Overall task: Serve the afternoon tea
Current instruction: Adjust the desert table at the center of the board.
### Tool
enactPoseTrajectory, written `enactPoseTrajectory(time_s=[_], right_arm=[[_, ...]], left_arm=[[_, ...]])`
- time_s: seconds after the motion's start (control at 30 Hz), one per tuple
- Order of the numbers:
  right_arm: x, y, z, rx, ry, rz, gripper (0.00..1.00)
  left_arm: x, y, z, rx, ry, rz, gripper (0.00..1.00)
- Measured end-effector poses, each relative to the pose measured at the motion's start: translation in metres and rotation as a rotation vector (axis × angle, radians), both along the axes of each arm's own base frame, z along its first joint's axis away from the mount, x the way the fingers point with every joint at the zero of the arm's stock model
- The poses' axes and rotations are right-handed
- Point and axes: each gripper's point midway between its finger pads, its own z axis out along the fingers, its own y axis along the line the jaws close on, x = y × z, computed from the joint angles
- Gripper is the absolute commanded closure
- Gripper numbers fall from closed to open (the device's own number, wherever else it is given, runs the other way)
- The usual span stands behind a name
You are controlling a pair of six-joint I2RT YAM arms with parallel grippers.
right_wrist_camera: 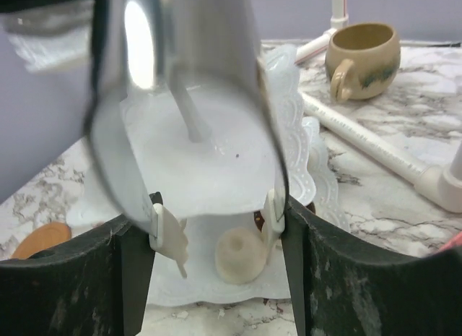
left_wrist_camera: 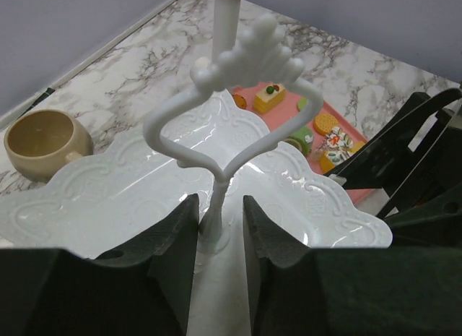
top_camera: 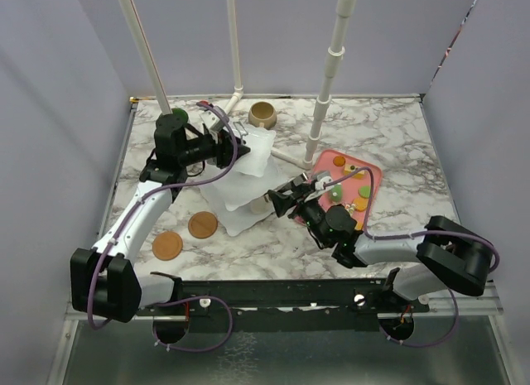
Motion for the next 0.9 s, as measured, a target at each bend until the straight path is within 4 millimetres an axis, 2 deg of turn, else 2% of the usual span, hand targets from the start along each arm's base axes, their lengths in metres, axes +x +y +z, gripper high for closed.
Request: enactPoseTrajectory(time_s=[0.13,0.23,0.33,0.57,0.9], right_arm=[[-0.004,-0.016,0.022,0.033,-0.027,-0.030,0.37],[-0.007,-0.032,0.028,0.039,-0.026,-0.066,0.37],[-0.010,-0.052,0.026,0.031,-0.015,-0.116,0.38],[-0.012,-0.085,0.020,-0.006,-0.015,-0.213,0.41],[-0.015,-0.123,0.007,-0.059,-0.009,-0.332,0.41]], left_arm=[[-0.001,-0.008,0.003,-0.016,0.000,0.051,0.81],[-0.003,-0.016,0.010,-0.029,-0.010,0.083,0.87],[0.000,-0.019,0.014,-0.035,-0.015,0.137,0.89],[0.004,-0.017,0.014,-0.065,0.022,0.232,0.93],[-0.013,-0.021,0.011,-0.041,-0.041,0.282,0.99]])
